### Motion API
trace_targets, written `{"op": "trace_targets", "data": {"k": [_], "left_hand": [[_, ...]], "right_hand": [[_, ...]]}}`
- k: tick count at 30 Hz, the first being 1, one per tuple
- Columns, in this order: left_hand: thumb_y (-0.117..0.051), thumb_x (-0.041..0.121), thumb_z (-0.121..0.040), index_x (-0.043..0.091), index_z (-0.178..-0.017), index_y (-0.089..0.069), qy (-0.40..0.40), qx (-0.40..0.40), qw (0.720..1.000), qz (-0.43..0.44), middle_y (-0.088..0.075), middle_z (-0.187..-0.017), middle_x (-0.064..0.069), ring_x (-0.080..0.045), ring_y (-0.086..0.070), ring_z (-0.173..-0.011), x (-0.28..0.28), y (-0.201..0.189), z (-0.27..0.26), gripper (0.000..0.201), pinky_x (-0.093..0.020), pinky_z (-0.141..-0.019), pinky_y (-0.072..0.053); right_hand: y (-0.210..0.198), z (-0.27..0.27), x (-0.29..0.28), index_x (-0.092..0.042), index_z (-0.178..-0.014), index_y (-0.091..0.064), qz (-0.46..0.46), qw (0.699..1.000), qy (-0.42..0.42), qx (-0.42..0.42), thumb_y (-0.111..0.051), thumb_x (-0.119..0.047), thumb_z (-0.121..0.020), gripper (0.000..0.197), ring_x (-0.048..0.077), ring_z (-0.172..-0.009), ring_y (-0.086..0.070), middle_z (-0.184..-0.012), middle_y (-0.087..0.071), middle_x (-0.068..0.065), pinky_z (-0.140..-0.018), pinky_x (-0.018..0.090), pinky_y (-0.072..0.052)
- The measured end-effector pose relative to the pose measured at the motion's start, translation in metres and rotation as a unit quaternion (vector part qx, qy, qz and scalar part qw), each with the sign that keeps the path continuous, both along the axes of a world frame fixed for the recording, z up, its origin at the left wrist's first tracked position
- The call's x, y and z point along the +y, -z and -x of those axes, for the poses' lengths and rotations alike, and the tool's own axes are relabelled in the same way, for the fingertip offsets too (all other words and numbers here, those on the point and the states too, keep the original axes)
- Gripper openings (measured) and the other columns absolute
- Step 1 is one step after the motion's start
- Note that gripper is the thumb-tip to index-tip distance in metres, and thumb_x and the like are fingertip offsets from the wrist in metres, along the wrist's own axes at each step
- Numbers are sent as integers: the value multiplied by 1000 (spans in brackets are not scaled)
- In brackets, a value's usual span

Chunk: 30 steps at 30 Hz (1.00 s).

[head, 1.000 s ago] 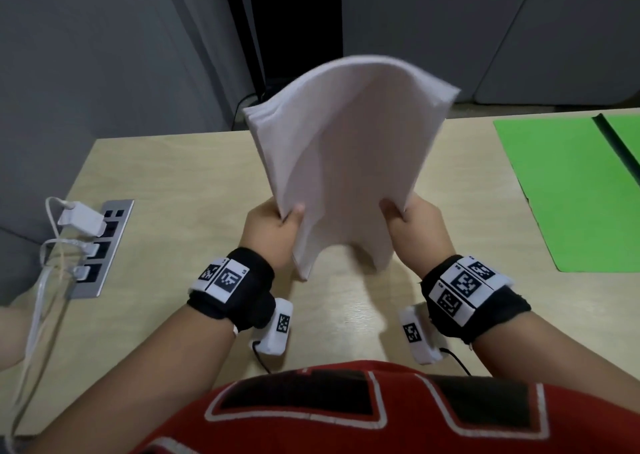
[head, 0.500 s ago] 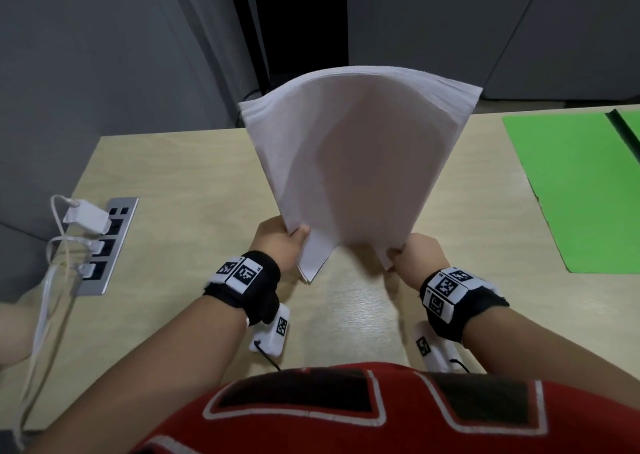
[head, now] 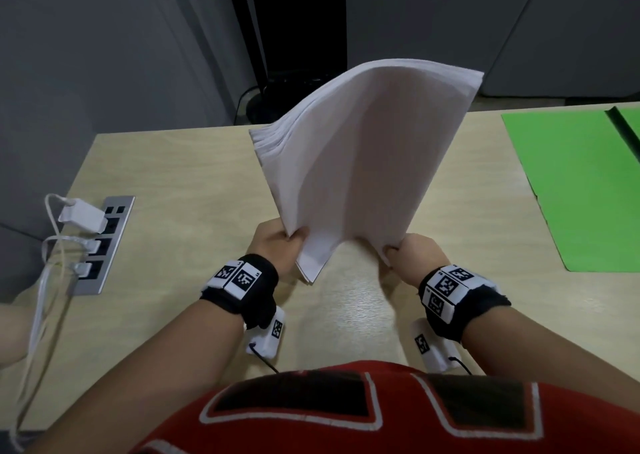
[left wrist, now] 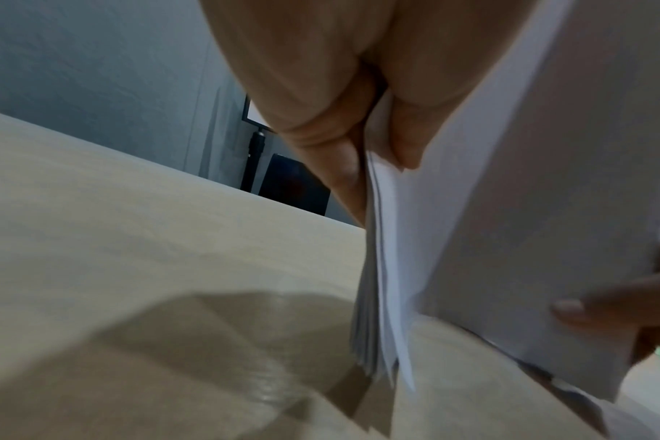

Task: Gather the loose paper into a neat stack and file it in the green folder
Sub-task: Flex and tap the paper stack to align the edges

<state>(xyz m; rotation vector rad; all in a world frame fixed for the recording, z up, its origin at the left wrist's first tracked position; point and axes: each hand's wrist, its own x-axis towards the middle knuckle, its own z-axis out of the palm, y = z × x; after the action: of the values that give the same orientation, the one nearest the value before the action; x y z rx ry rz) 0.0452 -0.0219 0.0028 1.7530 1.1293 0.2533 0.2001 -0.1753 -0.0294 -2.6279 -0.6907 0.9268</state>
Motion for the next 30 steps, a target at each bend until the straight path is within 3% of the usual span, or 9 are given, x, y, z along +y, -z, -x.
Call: {"op": "trace_targets", "data": {"k": [4, 8, 11, 14, 16, 22, 26, 28, 30], "left_hand": [[-60, 20, -85, 13, -78, -63, 14, 18, 1000, -3, -66, -87, -9, -29, -61, -88, 9, 2, -1, 10, -35, -80, -47], [-62, 18, -83, 8, -79, -64, 28, 20, 999, -8, -64, -82, -9, -24, -56, -80, 12, -1, 0, 12, -29, -73, -46], [-63, 22, -83, 9, -81, -65, 75, 25, 993, -85, -61, -69, 3, -16, -53, -74, 12, -8, 0, 14, -9, -57, -39], [-61, 40, -83, 19, -96, -63, 85, -41, 989, -115, -65, -80, 9, -8, -61, -75, 12, -22, 0, 25, -16, -63, -43], [-55, 43, -85, 28, -91, -60, 62, -120, 987, -89, -65, -83, 16, 7, -62, -75, 8, -34, -1, 17, -11, -65, -46], [-57, 35, -89, 26, -67, -55, 72, -130, 977, -155, -59, -67, 15, 4, -56, -65, 2, -51, -5, 23, -6, -55, -38], [-58, 53, -74, 29, -66, -57, 50, -220, 960, -165, -59, -58, 17, 10, -57, -57, -5, -80, -1, 26, -8, -52, -41], [-50, 51, -79, 21, -83, -66, 55, -278, 939, -195, -63, -66, 18, 10, -59, -67, -6, -98, 0, 35, -9, -60, -42], [-43, 35, -93, 16, -124, -57, 101, -313, 919, -218, -67, -95, 28, 10, -59, -96, -8, -112, -1, 39, -10, -78, -44]], "right_hand": [[-13, -10, 2, -13, -103, -65, -75, 997, 26, -13, -51, -62, -70, 61, 24, -75, -62, -95, -68, 8, -57, 25, -41], [-48, -13, 5, -14, -110, -66, -270, 960, 53, -45, -59, -38, -89, 32, 26, -99, -61, -107, -68, 8, -78, 31, -45], [-65, -11, 8, -15, -105, -67, -381, 921, 78, -24, -54, -27, -95, 20, 23, -98, -61, -99, -67, 2, -81, 31, -46], [-64, -8, 7, -14, -112, -65, -392, 917, 69, -27, -48, -22, -99, 23, 16, -94, -57, -99, -64, -3, -78, 24, -40], [-65, -5, 6, -13, -111, -65, -396, 915, 65, -37, -48, -22, -99, 23, 14, -90, -56, -95, -63, -3, -76, 21, -38], [-67, -6, 4, -11, -94, -66, -402, 911, 71, -57, -54, -22, -95, 17, 17, -83, -57, -84, -64, 1, -72, 26, -39], [-84, -4, 2, -26, -78, -63, -475, 873, 89, -67, -62, -23, -89, 12, 3, -71, -57, -73, -64, -11, -66, 25, -47], [-99, 0, 4, -35, -75, -62, -529, 842, 92, -55, -61, -27, -87, 15, 5, -73, -59, -75, -65, -11, -68, 31, -50], [-115, 5, 6, -39, -81, -63, -579, 809, 86, -59, -59, -28, -88, 13, 7, -79, -60, -80, -66, -10, -72, 36, -52]]}}
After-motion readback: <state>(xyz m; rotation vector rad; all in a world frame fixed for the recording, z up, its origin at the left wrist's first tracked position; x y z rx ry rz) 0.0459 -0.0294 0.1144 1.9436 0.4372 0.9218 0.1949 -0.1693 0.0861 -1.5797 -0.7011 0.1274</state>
